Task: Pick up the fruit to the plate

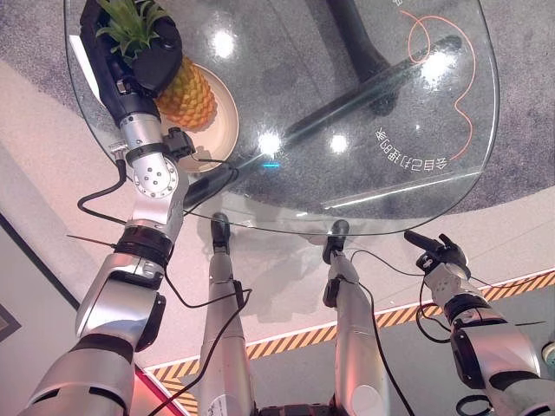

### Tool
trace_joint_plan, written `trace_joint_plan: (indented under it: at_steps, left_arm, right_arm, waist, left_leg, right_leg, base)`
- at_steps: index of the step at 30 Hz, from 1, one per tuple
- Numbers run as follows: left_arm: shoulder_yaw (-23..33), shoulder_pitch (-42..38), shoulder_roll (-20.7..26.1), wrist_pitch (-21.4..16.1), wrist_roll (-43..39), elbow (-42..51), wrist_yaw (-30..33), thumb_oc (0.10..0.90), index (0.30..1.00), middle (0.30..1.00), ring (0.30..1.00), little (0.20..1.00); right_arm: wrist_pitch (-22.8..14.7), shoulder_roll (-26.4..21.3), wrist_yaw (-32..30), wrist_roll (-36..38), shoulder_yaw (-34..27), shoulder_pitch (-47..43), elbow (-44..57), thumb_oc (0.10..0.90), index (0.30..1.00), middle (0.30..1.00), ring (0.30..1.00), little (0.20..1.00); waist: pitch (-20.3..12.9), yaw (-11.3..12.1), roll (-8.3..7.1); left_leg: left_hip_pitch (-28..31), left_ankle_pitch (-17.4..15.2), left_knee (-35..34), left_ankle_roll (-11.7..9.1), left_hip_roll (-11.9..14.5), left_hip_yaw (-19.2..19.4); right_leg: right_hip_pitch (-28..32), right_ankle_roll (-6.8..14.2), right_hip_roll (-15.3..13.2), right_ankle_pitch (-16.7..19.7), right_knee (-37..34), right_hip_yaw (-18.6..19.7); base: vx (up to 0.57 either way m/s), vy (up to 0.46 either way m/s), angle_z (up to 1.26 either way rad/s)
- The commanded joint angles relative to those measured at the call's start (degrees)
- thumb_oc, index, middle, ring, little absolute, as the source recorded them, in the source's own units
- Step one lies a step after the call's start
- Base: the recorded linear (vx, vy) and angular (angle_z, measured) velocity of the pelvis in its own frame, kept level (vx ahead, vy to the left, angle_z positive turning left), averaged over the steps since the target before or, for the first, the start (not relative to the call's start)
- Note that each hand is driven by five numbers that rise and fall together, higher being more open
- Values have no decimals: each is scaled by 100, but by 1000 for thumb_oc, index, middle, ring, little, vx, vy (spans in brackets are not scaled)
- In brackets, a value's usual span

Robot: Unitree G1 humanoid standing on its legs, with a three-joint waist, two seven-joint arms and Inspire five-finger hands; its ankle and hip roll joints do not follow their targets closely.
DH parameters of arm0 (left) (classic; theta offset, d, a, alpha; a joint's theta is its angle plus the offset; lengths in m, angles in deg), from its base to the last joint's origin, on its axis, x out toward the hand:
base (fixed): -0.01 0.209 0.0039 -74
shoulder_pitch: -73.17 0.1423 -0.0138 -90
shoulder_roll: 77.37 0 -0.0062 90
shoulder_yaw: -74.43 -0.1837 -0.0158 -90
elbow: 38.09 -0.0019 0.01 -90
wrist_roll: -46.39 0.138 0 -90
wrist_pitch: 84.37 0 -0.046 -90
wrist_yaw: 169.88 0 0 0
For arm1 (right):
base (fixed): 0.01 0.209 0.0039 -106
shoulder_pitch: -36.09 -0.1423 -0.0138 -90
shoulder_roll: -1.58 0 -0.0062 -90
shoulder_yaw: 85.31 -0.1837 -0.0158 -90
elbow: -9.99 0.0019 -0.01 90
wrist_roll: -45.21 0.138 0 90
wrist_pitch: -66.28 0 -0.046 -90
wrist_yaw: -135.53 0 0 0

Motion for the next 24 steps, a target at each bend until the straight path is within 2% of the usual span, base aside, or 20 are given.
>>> trace_joint_plan:
  at_steps: [1,9,12,14,17,18,24]
  left_arm:
    - [80,-935,403,-883,-55,95,4,446,596,596,596,546]
    - [113,-864,372,-930,-84,116,-45,454,604,604,604,554]
    - [116,-856,357,-908,-103,140,-53,525,665,665,665,625]
    - [108,-844,346,-908,-112,147,-65,619,745,745,745,719]
    - [120,-817,338,-928,-144,163,-113,655,775,775,775,755]
    - [118,-775,319,-948,-154,173,-119,698,813,813,813,798]
    - [157,-752,302,-955,-175,248,-202,663,782,782,782,763]
  right_arm:
    - [-176,-297,-187,86,45,123,-183,800,900,900,900,900]
    - [-199,-308,-176,75,33,138,-183,800,900,900,900,900]
    - [-196,-308,-202,69,40,115,-186,800,900,900,900,900]
    - [-202,-311,-203,72,42,103,-193,800,900,900,900,900]
    - [-191,-331,-199,76,28,73,-194,800,900,900,900,900]
    - [-187,-330,-197,63,33,78,-198,800,900,900,900,900]
    - [-210,-329,-206,48,9,55,-195,800,900,900,900,900]
  waist:
    - [-145,161,-102]
    - [-145,167,-90]
    - [-145,176,-81]
    - [-145,179,-74]
    - [-145,184,-70]
    - [-145,193,-61]
    - [-145,198,-61]
  left_leg:
    - [-32,-595,464,488,-106,170]
    - [-37,-612,474,496,-118,170]
    - [-25,-615,471,496,-123,173]
    - [-41,-617,485,495,-127,170]
    - [-102,-573,489,499,-139,163]
    - [-70,-620,502,496,-129,162]
    - [-140,-565,483,508,-152,158]
  right_leg:
    - [12,-147,96,-3,-20,-77]
    - [-7,-148,86,-14,-10,-78]
    - [7,-152,84,-22,-13,-79]
    - [-8,-149,77,-24,-1,-80]
    - [-57,-158,62,8,-4,-85]
    - [-32,-148,66,-31,16,-86]
    - [-97,-156,50,17,-1,-107]
  base:
    - [0,0,0]
    - [0,0,0]
    - [0,0,0]
    - [0,0,0]
    - [0,0,0]
    - [0,0,0]
    - [0,0,0]
